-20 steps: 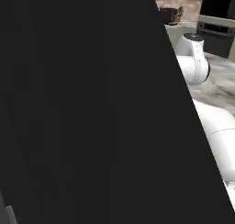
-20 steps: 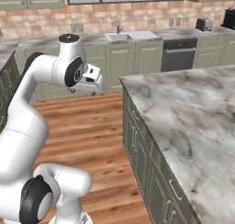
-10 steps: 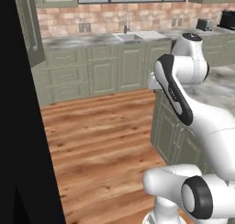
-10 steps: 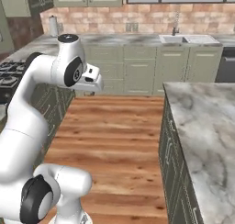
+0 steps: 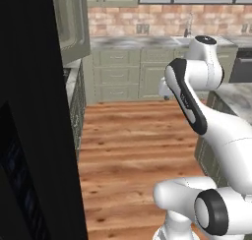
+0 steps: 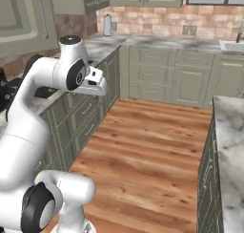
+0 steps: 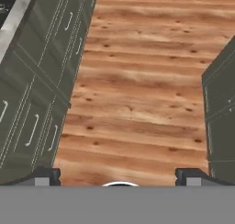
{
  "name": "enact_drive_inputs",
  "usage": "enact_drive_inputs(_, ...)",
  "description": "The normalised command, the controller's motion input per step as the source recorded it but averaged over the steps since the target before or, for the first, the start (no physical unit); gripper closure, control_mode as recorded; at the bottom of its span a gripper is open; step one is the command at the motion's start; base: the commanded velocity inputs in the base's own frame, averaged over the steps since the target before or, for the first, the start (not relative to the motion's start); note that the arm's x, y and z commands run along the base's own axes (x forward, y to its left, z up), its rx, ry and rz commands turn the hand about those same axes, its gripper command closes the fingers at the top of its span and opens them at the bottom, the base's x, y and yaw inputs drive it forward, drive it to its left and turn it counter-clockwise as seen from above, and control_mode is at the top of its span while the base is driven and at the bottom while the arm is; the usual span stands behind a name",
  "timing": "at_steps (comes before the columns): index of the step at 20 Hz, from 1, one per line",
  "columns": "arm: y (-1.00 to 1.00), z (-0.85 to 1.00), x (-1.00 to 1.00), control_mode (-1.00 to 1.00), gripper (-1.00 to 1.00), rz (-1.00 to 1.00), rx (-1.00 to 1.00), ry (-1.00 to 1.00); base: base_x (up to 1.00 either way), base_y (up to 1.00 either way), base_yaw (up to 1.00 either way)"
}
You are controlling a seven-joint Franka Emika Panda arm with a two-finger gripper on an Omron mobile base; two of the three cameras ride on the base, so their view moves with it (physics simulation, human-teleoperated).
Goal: Close all open cabinet doors.
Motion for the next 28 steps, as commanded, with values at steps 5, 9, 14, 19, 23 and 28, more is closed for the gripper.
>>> enact_drive_inputs(5, 0.0, 0.0, 0.0, 1.0, -1.0, 0.0, 0.0, 0.0, -0.1, -0.25, 0.46)
enact_drive_inputs(9, 0.0, 0.0, 0.0, 1.0, -1.0, 0.0, 0.0, 0.0, -0.11, -0.26, 0.45)
enact_drive_inputs(14, 0.0, 0.0, 0.0, 1.0, -1.0, 0.0, 0.0, 0.0, -0.09, -0.22, 0.45)
enact_drive_inputs(19, 0.0, 0.0, 0.0, 1.0, -1.0, 0.0, 0.0, 0.0, 0.0, -0.28, 0.46)
enact_drive_inputs(23, 0.0, 0.0, 0.0, 1.0, -1.0, 0.0, 0.0, 0.0, 0.0, -0.32, 0.45)
enact_drive_inputs(28, 0.0, 0.0, 0.0, 1.0, -1.0, 0.0, 0.0, 0.0, 0.0, -0.43, 0.42)
